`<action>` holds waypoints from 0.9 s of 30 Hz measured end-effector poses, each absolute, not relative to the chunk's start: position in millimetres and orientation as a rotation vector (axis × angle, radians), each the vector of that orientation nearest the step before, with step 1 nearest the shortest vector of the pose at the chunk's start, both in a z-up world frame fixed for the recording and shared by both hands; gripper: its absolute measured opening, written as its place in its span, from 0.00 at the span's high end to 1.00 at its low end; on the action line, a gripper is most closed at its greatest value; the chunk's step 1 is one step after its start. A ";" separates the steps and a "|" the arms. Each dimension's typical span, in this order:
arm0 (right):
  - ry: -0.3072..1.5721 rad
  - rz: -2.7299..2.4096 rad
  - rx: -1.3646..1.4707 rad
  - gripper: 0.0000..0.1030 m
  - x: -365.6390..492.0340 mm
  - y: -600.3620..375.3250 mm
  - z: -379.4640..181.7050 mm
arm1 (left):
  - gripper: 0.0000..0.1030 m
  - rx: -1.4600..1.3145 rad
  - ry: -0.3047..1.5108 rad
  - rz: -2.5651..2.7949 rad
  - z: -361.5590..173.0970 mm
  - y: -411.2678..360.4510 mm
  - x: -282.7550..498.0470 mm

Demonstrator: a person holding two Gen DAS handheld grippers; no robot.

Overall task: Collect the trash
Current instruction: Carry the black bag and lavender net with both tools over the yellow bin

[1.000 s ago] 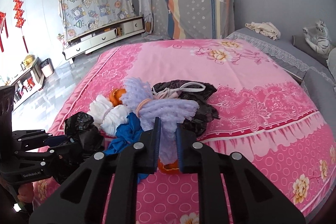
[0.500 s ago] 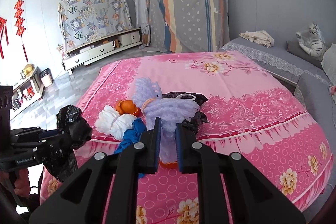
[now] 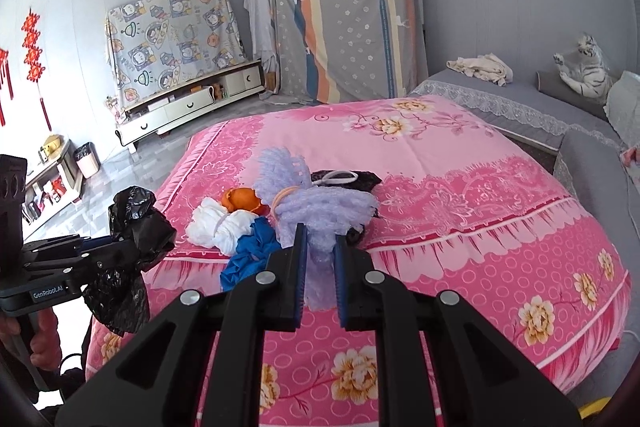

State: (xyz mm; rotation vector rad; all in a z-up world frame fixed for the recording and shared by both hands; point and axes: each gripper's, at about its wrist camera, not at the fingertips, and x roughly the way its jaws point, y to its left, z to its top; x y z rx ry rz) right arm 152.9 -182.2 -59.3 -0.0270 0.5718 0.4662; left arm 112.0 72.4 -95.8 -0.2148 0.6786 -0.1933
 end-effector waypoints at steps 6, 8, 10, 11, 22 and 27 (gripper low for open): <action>0.566 0.442 -0.002 0.89 143.7 -197.3 -58.7 | 0.74 -0.196 0.678 -0.215 -91.4 59.0 111.6; 0.563 0.429 0.007 0.89 140.0 -204.4 -58.0 | 0.74 -0.188 0.675 -0.226 -89.5 53.3 112.2; 0.560 0.415 0.015 0.89 136.4 -211.4 -57.1 | 0.74 -0.180 0.674 -0.241 -87.8 46.3 113.1; 0.559 0.406 0.021 0.89 134.2 -216.0 -56.7 | 0.74 -0.175 0.674 -0.249 -87.3 42.4 114.0; 0.550 0.278 0.060 0.89 109.5 -266.5 -53.5 | 0.74 -0.109 0.676 -0.387 -78.8 -19.0 126.9; 0.574 0.196 0.082 0.89 99.4 -295.0 -54.7 | 0.74 -0.077 0.684 -0.469 -77.3 -53.8 133.3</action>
